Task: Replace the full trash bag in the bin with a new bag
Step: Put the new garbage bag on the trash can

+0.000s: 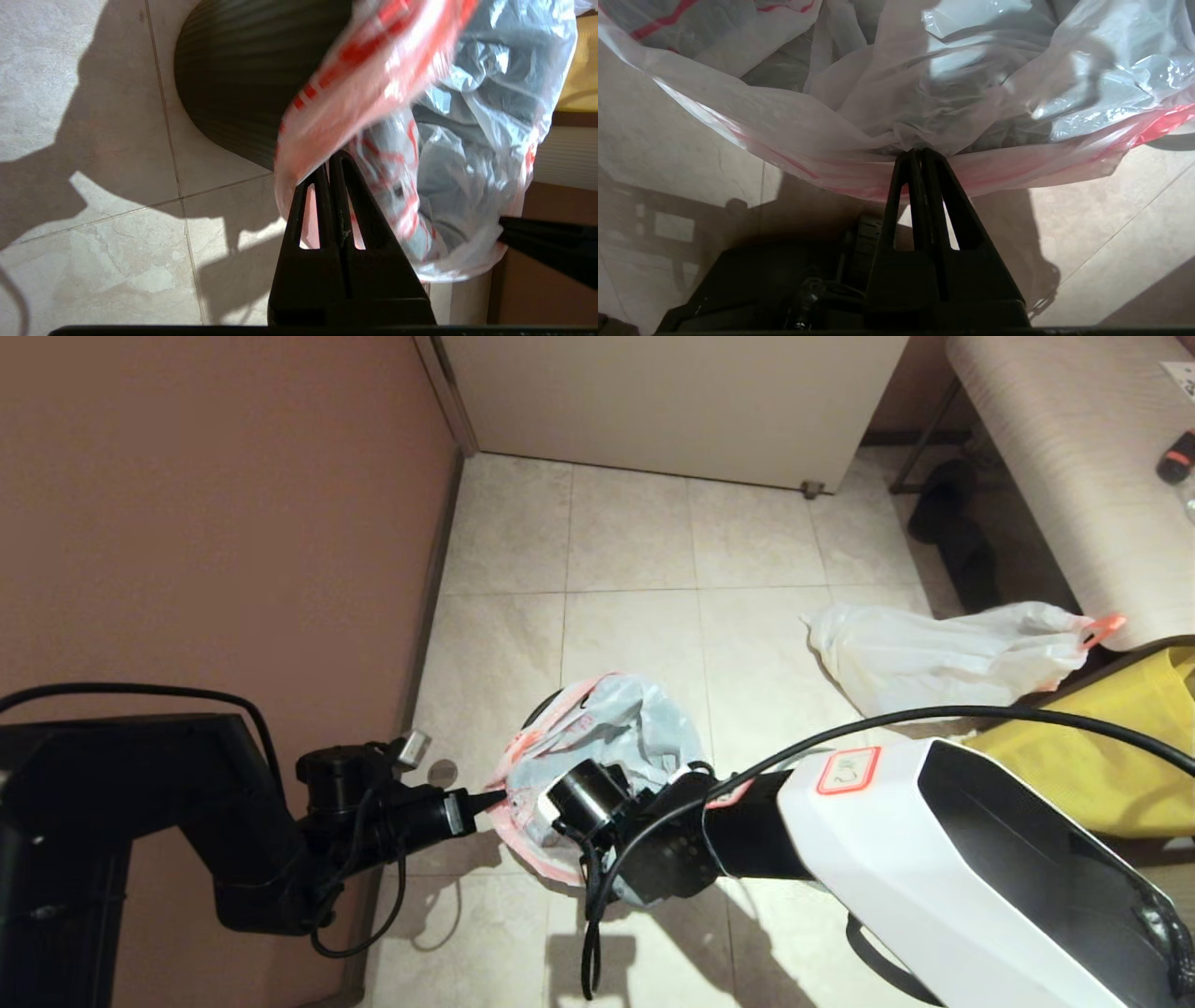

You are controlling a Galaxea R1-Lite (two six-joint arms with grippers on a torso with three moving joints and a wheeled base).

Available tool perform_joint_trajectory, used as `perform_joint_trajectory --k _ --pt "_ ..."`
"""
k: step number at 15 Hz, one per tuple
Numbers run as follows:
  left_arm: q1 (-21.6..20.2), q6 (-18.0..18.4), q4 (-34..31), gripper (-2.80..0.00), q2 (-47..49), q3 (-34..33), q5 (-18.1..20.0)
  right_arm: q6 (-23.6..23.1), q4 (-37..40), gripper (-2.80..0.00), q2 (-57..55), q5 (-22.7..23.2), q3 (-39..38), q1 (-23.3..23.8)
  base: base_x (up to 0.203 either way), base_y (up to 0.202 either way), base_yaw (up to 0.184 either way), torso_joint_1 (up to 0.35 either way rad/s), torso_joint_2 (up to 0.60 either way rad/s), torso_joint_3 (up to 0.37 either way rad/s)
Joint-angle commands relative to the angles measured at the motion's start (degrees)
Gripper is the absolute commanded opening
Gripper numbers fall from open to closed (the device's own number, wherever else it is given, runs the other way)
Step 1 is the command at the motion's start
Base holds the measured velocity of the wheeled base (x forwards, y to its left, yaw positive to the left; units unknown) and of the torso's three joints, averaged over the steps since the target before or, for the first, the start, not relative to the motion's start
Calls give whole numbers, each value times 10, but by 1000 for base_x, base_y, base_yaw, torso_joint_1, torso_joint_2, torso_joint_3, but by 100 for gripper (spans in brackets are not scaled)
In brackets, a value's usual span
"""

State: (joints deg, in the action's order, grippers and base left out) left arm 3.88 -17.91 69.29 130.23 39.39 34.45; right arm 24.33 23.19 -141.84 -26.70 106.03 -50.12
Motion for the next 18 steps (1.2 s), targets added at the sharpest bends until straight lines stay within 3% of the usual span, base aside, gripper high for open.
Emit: perform_joint_trajectory --k 1,12,16,18 --pt "0 -1 4 -280 0 1 2 9 10 -280 17 -2 -5 -10 0 0 0 0 0 0" --pt "-2 -1 4 -280 1 3 2 14 7 -280 -14 -2 1 2 0 0 0 0 0 0" --pt "-3 -1 5 -280 0 3 3 13 4 -280 -76 -2 53 33 0 0 0 0 0 0" --pt "-3 -1 5 -280 2 4 3 14 -32 -280 -89 -4 64 53 0 0 0 0 0 0"
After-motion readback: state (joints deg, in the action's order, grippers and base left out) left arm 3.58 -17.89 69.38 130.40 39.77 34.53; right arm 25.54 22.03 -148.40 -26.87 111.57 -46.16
